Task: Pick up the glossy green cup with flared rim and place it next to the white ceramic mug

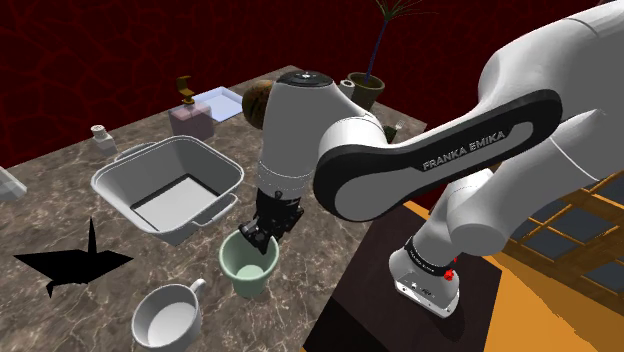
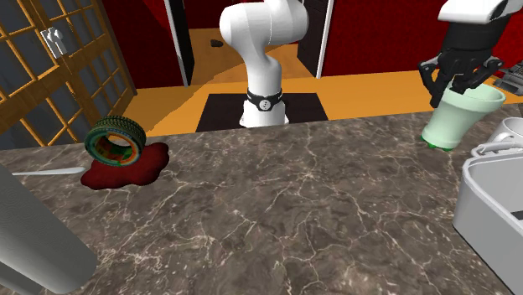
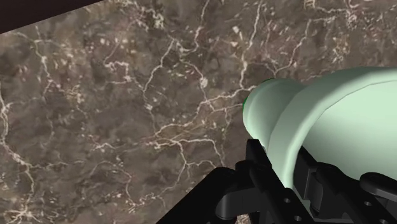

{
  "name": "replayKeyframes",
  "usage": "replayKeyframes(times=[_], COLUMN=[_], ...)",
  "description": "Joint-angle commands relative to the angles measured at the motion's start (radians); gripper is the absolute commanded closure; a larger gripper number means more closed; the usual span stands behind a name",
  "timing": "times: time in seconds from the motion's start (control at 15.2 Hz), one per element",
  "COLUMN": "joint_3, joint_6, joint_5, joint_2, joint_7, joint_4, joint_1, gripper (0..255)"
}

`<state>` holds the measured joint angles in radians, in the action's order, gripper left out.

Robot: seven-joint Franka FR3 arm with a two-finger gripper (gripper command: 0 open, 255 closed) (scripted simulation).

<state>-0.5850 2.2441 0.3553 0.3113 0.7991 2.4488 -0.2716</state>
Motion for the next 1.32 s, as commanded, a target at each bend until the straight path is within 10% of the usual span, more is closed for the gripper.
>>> replayKeyframes(times=[0.0, 0.46, 0.53, 1.25], joint_3=[-0.004, -0.005, -0.004, 0.039], joint_6=[0.020, 0.020, 0.020, -0.125], joint_5=[0.001, 0.001, 0.000, 0.003], joint_2=[-0.008, -0.009, -0.009, 0.071], joint_7=[0.000, 0.000, 0.000, -0.012], joint_4=[0.011, 0.011, 0.010, -0.054], joint_1=[0.000, 0.000, 0.000, -0.002], gripper=[255, 255, 0, 0])
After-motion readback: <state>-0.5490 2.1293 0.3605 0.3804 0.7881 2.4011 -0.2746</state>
